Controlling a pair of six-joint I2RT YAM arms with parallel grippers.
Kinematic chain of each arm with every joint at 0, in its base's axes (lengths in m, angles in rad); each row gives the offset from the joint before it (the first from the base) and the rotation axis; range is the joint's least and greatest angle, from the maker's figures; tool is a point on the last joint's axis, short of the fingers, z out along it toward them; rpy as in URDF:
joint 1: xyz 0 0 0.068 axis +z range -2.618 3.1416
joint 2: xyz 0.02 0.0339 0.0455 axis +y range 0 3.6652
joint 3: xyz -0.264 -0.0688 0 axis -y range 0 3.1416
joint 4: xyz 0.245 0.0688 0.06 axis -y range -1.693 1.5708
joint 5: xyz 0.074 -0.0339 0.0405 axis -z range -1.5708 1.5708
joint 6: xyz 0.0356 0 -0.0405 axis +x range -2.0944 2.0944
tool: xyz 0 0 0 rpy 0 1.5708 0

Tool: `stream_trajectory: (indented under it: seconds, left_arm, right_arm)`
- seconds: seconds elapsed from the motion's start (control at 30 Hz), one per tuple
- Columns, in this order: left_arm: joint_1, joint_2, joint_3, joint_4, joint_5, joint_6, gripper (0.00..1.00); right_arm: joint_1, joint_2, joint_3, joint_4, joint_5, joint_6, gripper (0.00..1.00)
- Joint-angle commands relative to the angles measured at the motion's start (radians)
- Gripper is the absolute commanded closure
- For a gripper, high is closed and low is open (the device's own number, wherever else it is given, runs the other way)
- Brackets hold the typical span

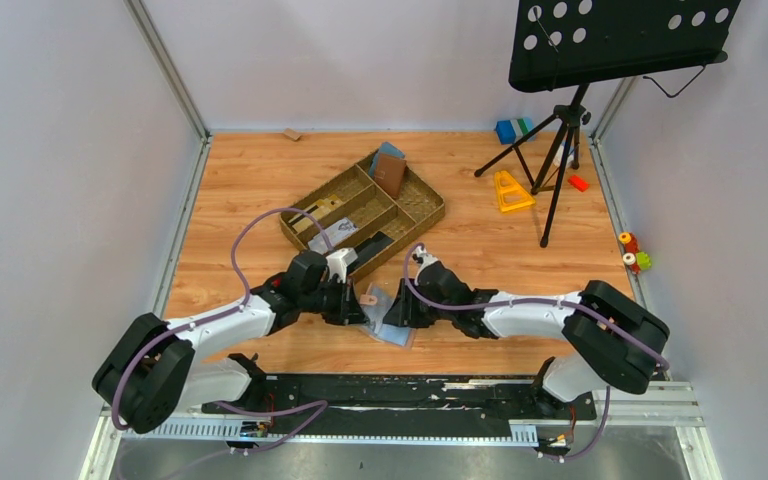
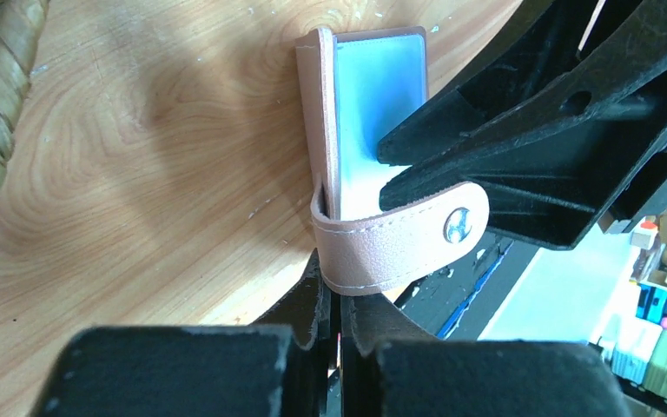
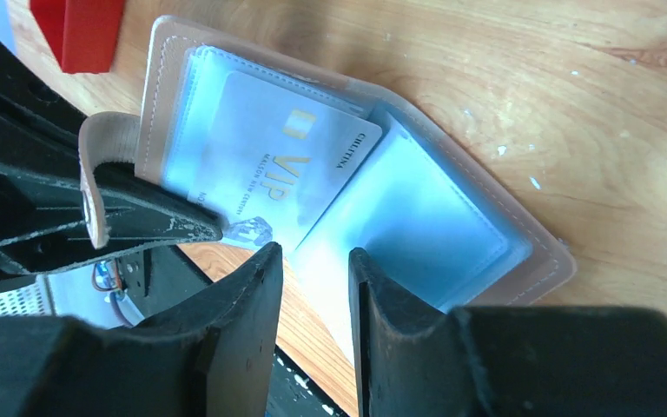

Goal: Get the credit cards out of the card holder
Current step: Remove the credit card from the card holder.

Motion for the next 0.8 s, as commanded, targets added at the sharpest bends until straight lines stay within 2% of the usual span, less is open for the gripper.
stream_trajectory:
  seconds: [0.0,0.13,0.23,0.37,0.53,0.7,0.77]
  left_arm:
    - [-0.001,-0.006,0.007,0.028,0.004,-0.015,1.0]
    - [0.005,-0.055,-0.035,0.109,0.042,-0.092,1.0]
    - [0.019,-0.113,-0.065,0.173,0.084,-0.162,1.0]
    - [0.029,-0.173,-0.106,0.267,0.133,-0.258,1.0]
    - [0.03,-0.179,-0.143,0.486,0.221,-0.399,1.0]
    - [0.029,-0.181,-0.144,0.549,0.246,-0.433,1.0]
    - [0.03,-0.185,-0.147,0.566,0.249,-0.447,1.0]
  right_arm:
    - [-0.033,-0.037,-0.068,0.107,-0.029,0.034,0.65]
    - [-0.078,-0.024,-0.112,0.192,-0.101,0.067,0.67]
    - [-0.133,-0.027,-0.221,0.423,-0.195,0.142,0.65]
    - [-0.156,-0.02,-0.298,0.643,-0.263,0.18,0.55]
    - [-0.156,-0.004,-0.326,0.811,-0.317,0.241,0.59]
    - [-0.156,-0.019,-0.343,0.89,-0.335,0.286,0.62]
    - [-0.159,-0.033,-0.353,0.92,-0.337,0.307,0.66]
